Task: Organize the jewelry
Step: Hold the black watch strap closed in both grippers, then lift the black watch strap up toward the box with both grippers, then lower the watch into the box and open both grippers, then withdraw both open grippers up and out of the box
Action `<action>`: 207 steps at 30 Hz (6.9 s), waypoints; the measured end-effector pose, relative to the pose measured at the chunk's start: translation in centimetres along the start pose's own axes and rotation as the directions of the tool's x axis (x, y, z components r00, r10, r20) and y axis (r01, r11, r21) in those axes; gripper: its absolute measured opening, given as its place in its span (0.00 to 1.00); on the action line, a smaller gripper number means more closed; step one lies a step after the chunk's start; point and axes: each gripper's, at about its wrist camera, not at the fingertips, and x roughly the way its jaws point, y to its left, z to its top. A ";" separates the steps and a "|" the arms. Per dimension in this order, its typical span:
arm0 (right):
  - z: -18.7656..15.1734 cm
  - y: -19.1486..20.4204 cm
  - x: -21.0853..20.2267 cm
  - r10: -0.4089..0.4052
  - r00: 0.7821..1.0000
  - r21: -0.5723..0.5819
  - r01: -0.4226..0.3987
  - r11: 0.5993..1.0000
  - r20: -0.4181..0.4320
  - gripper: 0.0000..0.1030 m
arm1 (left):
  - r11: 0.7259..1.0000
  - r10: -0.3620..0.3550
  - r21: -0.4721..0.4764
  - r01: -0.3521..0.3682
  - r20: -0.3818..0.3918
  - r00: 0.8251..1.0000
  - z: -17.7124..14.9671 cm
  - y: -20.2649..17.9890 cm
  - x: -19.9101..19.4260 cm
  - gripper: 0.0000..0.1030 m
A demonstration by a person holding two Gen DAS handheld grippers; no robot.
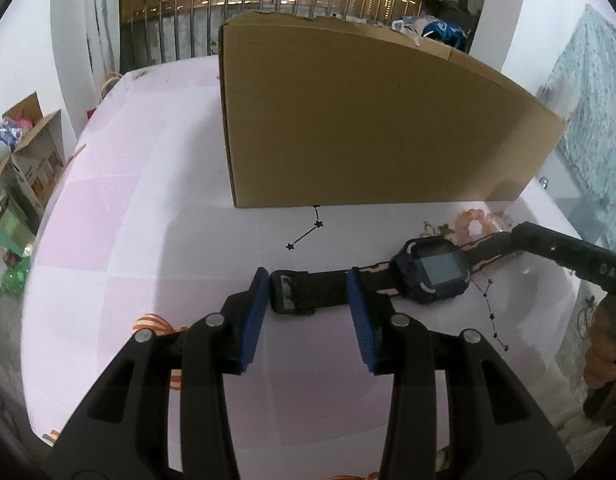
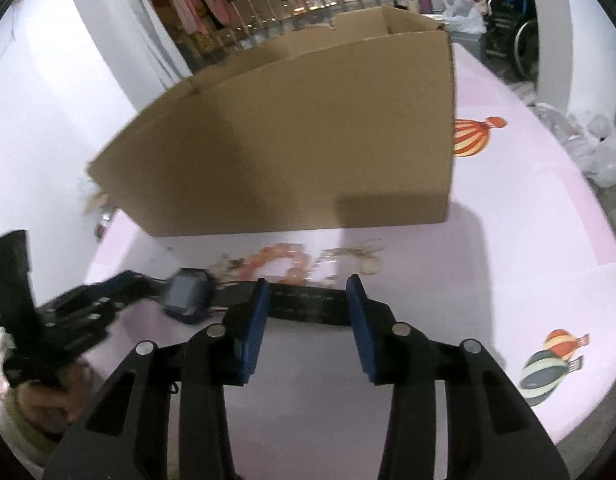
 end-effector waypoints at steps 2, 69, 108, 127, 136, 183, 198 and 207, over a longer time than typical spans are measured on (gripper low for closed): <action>-0.1 0.6 0.1 0.007 1.000 -0.026 -0.007 1.000 -0.001 0.39 | 1.000 -0.007 -0.004 0.007 -0.002 1.000 0.1 0.0 0.0 0.36; -0.2 0.4 0.8 0.047 0.997 0.117 -0.039 0.992 -0.064 0.63 | 1.000 -0.007 0.008 0.007 0.005 1.000 0.1 -0.2 0.3 0.36; 0.3 1.9 -0.4 0.142 0.990 0.070 -0.143 0.987 0.015 0.17 | 0.996 -0.052 -0.078 0.053 0.011 0.999 0.3 2.2 -0.8 0.06; -0.3 1.9 -5.8 0.186 0.974 0.010 -0.189 0.982 0.126 0.15 | 0.998 -0.065 0.013 0.064 0.167 0.984 1.8 -1.0 -7.5 0.03; 3.4 2.8 -11.3 0.243 0.939 -0.104 -0.224 0.969 0.242 0.15 | 0.987 -0.138 0.124 0.106 0.292 0.947 6.1 -3.9 -13.4 0.01; 25.2 0.7 6.1 -0.219 0.966 -0.380 0.152 0.913 -0.140 0.40 | 0.991 -0.092 0.076 0.110 -0.209 0.974 24.8 -4.1 9.5 0.33; 22.6 -1.3 -5.1 -0.011 0.994 -0.221 0.035 0.975 0.107 0.49 | 0.981 -0.155 0.144 0.132 0.163 0.974 22.1 -3.3 -3.9 0.48; 15.7 -2.5 -10.8 0.001 0.967 -0.202 0.052 0.978 0.253 0.49 | 0.960 -0.230 0.234 0.155 0.338 0.913 15.2 -3.2 -11.4 0.63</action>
